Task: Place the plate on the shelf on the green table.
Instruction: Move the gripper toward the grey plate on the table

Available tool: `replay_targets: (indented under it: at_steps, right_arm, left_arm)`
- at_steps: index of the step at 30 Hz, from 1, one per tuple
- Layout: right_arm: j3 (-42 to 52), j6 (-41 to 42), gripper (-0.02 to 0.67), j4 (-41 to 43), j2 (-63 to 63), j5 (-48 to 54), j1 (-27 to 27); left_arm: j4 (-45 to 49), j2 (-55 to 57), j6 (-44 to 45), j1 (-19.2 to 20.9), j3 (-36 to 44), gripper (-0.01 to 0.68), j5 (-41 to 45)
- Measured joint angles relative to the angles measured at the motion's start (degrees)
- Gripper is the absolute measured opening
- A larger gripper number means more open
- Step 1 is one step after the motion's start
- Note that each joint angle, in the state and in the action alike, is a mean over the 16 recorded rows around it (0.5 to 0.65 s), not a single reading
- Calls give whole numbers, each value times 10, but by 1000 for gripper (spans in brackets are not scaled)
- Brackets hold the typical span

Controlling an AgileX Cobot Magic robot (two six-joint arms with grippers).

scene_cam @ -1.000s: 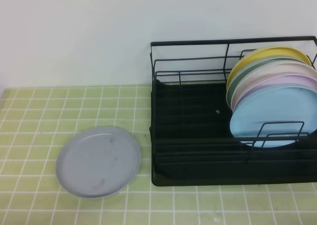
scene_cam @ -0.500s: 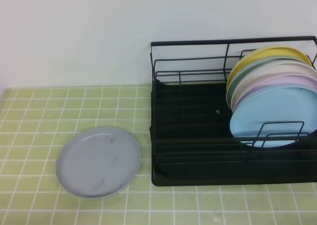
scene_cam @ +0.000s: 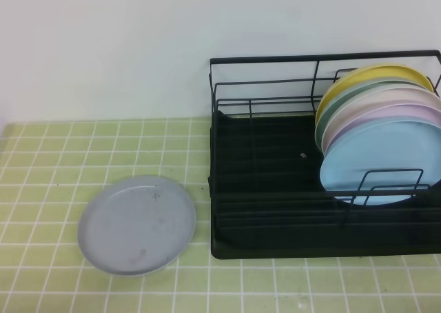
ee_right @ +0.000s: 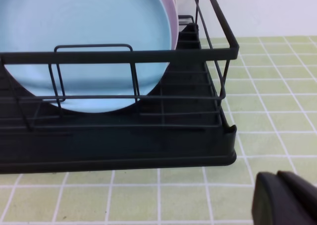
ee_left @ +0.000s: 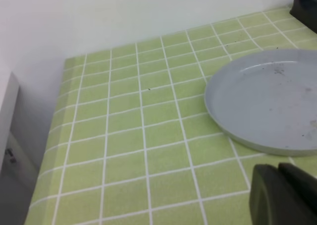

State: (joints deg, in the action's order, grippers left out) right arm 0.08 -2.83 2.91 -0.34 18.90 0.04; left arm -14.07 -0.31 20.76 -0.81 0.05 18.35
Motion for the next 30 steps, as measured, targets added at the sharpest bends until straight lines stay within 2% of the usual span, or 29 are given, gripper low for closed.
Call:
replay_targets:
  at_steps: [17, 30]
  right_arm:
    - [0, 0, -3, 0, 0, 0, 0]
    - [0, 0, -3, 0, 0, -1, 0]
  left_arm:
    - [-40, 0, 0, 0, 0, -2, 0]
    - [-17, 0, -10, 0, 0, -2, -1]
